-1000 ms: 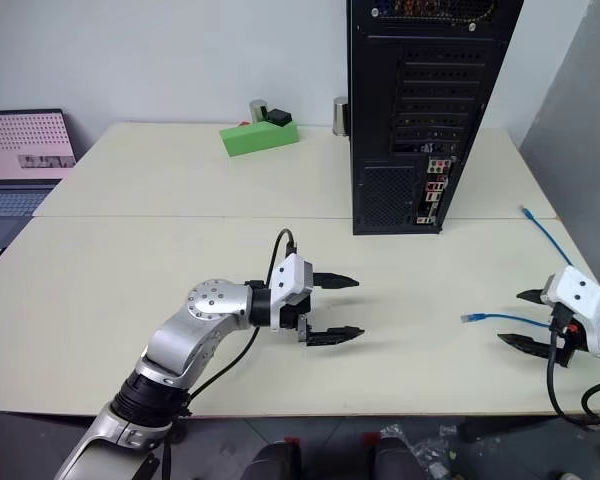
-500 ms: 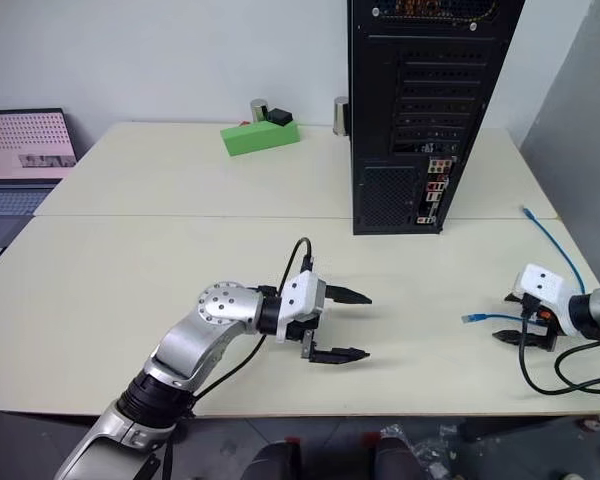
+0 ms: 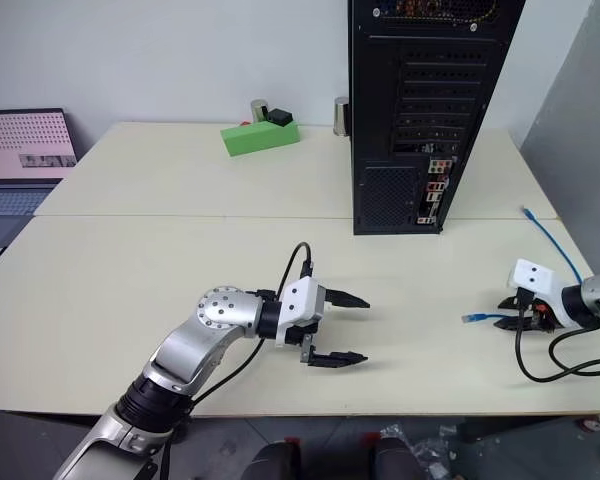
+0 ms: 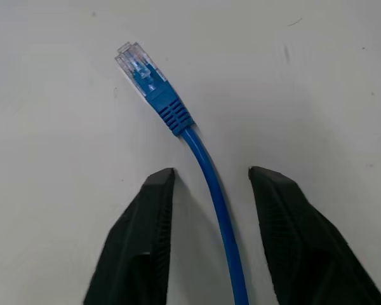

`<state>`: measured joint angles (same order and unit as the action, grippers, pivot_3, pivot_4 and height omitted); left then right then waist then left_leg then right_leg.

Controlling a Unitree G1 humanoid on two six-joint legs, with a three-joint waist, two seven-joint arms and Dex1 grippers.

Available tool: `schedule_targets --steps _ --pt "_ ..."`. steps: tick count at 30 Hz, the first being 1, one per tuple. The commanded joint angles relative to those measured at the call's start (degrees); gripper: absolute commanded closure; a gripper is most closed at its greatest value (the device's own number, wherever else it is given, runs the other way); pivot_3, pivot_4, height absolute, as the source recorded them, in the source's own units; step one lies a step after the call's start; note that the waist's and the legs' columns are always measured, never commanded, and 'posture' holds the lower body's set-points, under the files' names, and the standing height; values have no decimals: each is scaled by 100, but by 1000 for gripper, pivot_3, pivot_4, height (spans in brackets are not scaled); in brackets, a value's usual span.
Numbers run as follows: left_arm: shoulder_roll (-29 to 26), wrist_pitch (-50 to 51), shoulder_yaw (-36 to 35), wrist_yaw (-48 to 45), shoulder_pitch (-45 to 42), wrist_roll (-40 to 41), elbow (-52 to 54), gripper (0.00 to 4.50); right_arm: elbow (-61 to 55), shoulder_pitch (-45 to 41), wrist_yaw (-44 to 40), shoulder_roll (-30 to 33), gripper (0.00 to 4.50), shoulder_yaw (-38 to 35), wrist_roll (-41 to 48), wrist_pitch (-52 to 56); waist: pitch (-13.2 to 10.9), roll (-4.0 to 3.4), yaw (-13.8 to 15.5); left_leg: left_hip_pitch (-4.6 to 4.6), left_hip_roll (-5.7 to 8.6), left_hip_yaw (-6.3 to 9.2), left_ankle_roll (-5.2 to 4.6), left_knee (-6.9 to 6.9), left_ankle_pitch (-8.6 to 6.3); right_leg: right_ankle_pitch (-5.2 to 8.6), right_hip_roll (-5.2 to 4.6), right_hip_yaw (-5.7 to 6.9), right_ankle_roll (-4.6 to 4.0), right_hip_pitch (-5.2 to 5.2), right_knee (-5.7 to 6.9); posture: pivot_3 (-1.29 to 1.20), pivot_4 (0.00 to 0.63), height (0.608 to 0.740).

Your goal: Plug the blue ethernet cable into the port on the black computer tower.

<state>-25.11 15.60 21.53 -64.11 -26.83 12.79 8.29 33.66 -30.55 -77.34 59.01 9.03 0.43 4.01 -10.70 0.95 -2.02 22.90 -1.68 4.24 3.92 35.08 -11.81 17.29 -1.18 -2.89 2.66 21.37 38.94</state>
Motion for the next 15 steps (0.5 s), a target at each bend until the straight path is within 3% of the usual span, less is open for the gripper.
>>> schedule_targets --steps 1,5,15 --pt "-7 -142 17 94 -1 -114 119 0 -30 -39 112 41 3529 17 -233 -202 0 0 -1 0 0 0 0 0 0 0 0 0 0 0 0 0 150 740" --pt "-21 -278 77 268 -88 -454 -139 0 -482 57 75 9 4484 -64 -145 -60 0 0 -2 0 0 0 0 0 0 0 0 0 0 0 1 0 150 740" --pt "184 -232 -8 640 -434 -775 -665 0 -2601 307 137 -218 4484 -222 380 953 0 -1 0 2 0 2 0 0 0 0 0 1 0 3 3 0 150 740"
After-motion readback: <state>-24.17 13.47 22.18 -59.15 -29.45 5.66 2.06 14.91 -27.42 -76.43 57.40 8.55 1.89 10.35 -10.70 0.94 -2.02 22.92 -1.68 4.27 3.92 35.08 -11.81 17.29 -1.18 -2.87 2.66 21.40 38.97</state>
